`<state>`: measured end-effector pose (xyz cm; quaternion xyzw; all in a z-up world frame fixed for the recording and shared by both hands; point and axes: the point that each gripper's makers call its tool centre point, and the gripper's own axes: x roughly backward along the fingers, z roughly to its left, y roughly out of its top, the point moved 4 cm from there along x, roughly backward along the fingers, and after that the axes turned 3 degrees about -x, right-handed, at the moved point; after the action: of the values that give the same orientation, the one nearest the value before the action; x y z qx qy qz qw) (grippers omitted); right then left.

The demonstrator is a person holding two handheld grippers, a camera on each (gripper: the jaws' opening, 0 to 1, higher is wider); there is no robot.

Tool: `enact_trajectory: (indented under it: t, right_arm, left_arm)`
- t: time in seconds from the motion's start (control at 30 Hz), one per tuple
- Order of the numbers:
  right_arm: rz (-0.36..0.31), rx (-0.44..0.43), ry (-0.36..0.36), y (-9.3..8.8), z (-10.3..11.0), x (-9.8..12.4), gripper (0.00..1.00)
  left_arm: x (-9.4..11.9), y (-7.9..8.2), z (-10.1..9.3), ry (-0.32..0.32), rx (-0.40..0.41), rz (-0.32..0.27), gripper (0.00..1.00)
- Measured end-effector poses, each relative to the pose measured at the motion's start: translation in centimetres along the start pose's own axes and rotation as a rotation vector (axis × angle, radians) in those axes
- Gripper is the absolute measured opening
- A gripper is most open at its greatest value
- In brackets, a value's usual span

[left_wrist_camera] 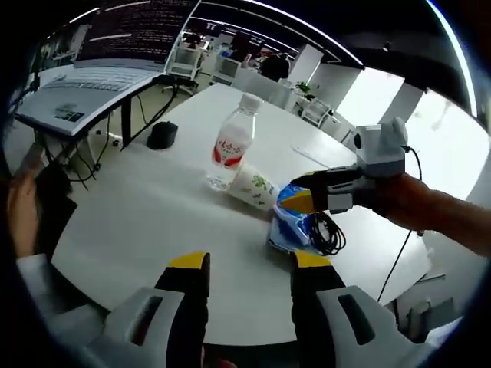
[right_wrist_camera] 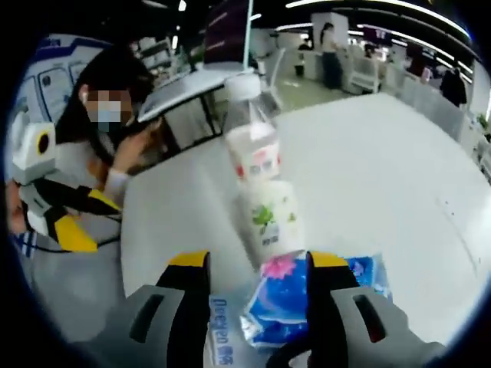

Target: Arrange the tabletop items into an orderly group along one side of the table until the central work area is clear of visible clutter.

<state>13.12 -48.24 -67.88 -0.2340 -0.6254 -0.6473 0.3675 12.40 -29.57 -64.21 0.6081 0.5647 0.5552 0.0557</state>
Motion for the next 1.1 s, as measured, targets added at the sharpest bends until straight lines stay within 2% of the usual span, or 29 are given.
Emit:
enact_trajectory:
  t: [0.13,0.2,0.3,0.5,0.83,0.9,1.1]
  right_arm:
    - [0.055,0.087,-0.015,0.4,-0.5,-1.4,0.48]
    - [0.091,0.098,-0.02,0.4,-0.8,-2.1,0.47]
    - [0.11,0.121,-0.031,0.7,-1.0,-2.8,0.46]
    - [0.168,0.134,-0.041,0.2,-1.7,-4.4,0.45]
    - [0.181,0.122,-0.02,-0.6,-1.2,-5.9,0.42]
    - [0.168,0.149,-0.03,-0.4,-1.3,-5.9,0.4]
    - [0.124,0.128,-0.028,-0.3,-1.1,-5.4,0.39]
  left_arm:
    - [0.3,-0.2,-0.1,-0.005,-0.003,0.0,0.41]
    - [0.4,-0.3,-0.2,-0.008,-0.002,0.0,0.41]
    - [0.5,-0.5,-0.2,-0.014,0.005,0.004,0.4]
    - [0.4,-0.9,-0.3,-0.022,0.006,0.01,0.4]
    - [0.7,-1.5,0.3,-0.012,0.03,0.014,0.4]
    - [0.8,-1.5,0.4,-0.011,0.033,0.013,0.4]
    - [0.7,-1.4,0.8,-0.005,0.037,0.014,0.39]
